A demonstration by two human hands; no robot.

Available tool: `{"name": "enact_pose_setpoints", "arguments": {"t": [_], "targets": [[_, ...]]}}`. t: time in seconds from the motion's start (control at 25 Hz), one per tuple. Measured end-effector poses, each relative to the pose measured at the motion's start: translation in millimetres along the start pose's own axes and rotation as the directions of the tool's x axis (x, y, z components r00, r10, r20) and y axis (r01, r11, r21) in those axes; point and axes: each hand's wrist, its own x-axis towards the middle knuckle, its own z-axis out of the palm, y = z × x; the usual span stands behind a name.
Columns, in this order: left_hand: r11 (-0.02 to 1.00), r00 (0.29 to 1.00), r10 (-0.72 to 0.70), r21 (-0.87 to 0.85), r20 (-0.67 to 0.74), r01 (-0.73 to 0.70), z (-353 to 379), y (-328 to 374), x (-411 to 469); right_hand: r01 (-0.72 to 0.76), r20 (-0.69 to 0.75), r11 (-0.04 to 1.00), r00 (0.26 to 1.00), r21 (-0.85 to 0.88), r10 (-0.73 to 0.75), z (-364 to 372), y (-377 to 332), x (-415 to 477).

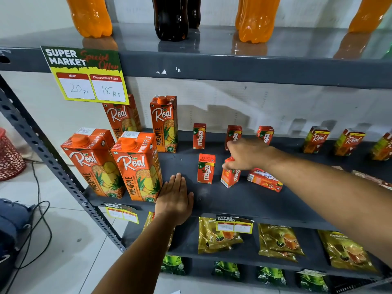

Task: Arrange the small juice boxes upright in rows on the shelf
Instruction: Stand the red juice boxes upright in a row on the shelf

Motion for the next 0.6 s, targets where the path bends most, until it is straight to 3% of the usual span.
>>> {"name": "enact_pose_setpoints", "arguments": {"t": [0.12, 0.28, 0.4, 0.48, 0.6], "targets": [[1.0, 1.0, -0.001, 0.0, -0.003, 0.001, -0.6, -0.3, -0.4, -0.186, -0.025, 0.981, 0.982, 0.049, 0.187, 6.5, -9.1, 1.0], [1.0, 1.0, 0.004, 0.003, -0.003, -0.004, -0.3, -0.3, 0.0, -0.259, -0.078, 0.924, 0.954, 0.282, 0.291, -3.5, 26.1, 3.0], [1.0, 1.0, 0.006, 0.007, -0.011, -0.006, 0.8, -0.6, 0.2, -0.316, 0.198, 0.906, 0.943, 0.281, 0.267, 9.4, 75.3, -13.5], [1.0, 1.0, 0.007, 0.014, -0.019, -0.006, 1.6, -1.1, 0.1, -0.377, 0.396, 0.899, 0.878, 0.221, 0.271, 38.5, 91.2, -36.7], [0.999, 0.999, 0.005, 0.035, -0.035, -0.004, 3.4, -0.4, -0.2, -0.43, 0.392, 0.864, 0.866, 0.262, 0.312, 83.3, 92.3, -62.9]]}}
